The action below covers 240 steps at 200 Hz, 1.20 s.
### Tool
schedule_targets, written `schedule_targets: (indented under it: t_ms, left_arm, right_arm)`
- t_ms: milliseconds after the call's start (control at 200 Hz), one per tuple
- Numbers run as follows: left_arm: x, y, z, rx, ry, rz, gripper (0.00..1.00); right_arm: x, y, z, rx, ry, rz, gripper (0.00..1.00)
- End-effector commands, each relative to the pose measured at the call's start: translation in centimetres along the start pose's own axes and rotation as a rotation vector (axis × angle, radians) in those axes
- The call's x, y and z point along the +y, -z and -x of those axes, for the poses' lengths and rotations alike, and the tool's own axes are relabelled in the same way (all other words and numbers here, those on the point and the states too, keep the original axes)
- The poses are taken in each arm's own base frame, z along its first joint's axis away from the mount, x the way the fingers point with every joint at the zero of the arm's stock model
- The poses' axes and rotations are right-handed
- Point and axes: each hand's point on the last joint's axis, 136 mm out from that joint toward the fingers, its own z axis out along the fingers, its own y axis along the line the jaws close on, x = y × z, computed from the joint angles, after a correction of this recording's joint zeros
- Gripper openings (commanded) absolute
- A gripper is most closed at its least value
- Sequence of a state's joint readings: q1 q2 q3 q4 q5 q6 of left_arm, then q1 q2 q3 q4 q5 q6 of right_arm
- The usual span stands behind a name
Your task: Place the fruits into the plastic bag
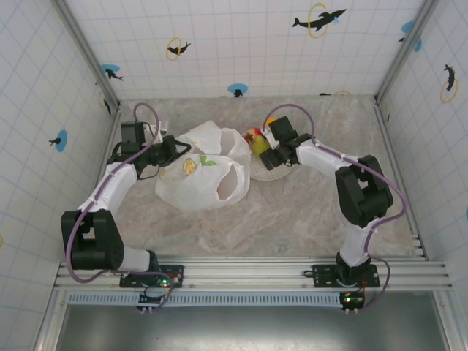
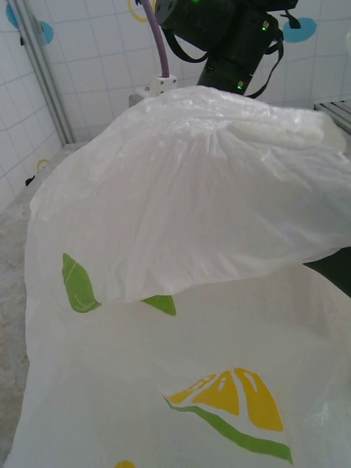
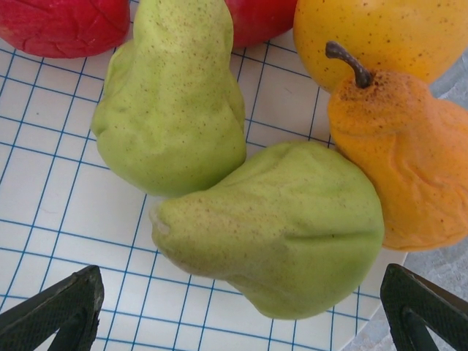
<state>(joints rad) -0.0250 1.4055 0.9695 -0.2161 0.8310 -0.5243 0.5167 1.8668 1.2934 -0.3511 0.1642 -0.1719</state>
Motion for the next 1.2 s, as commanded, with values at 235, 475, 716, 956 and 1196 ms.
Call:
schedule_targets:
  t_ms: [235,475,716,956,1196]
  left_arm:
    - [0.2,-0.2,-0.2,0.017,0.023,-0.036,0.0]
    - [0.3,-0.1,-0.3,0.017,0.026,-0.038,0.0]
    - [0.3,-0.2,-0.5,0.019,0.029,-0.04,0.0]
    - [0.2,-0.1,-0.6,0.02,0.03,-0.048,0.0]
    - [0.2,-0.1,-0.7,0.023,0.033,-0.051,0.0]
  right_arm:
    - [-1.0,-1.2,1.2,0.029,0.06,-0.043,1.0]
    - [-1.4,-1.8,1.1,0.048,0.085,-0.066,1.0]
    - [-1.0,-2.3,0.9,0.057,0.1,-0.053,0.98]
    - [-1.0,-2.9,0.5,0.075,0.126,-0.062,0.93]
    - [-0.9,-3.3,0.2,0.085,0.139,-0.064,0.89]
